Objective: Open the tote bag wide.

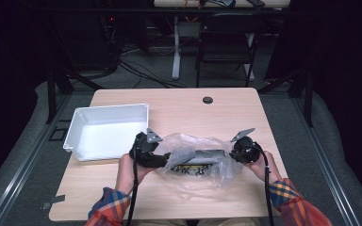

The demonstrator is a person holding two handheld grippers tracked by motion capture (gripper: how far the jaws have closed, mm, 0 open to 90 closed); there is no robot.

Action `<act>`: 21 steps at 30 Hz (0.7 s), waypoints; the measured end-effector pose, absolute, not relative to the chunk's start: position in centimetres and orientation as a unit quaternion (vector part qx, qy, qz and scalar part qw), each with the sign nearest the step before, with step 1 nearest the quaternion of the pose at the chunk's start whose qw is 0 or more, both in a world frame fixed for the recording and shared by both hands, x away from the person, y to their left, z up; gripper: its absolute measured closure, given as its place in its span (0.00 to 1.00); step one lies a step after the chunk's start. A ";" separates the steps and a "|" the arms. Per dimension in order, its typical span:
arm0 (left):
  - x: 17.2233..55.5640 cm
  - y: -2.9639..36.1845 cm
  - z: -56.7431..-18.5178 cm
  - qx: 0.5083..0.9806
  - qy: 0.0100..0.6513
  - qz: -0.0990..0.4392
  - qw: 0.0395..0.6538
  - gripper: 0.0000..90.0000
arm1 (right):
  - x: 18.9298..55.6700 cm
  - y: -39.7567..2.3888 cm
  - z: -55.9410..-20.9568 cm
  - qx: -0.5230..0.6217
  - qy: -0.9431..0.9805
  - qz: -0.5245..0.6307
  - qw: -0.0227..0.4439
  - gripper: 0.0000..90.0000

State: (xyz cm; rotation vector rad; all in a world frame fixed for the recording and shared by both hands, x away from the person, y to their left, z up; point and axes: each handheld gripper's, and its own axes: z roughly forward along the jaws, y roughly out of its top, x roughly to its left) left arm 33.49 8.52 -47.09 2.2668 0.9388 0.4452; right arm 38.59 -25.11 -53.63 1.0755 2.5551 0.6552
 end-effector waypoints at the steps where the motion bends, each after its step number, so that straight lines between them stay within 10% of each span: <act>1: 33.5 7.9 -47.3 0.868 0.349 0.168 0.312 0.35 | 38.5 -25.2 -53.4 0.378 0.884 0.234 0.145 0.81; 16: 34.6 5.4 -50.2 0.896 0.317 0.169 0.260 0.69 | 33.9 -25.0 -49.0 0.355 0.879 0.304 0.096 0.27; 21: 34.5 5.1 -50.6 0.900 0.304 0.176 0.258 0.87 | 33.4 -23.8 -50.4 0.347 0.891 0.281 0.081 0.28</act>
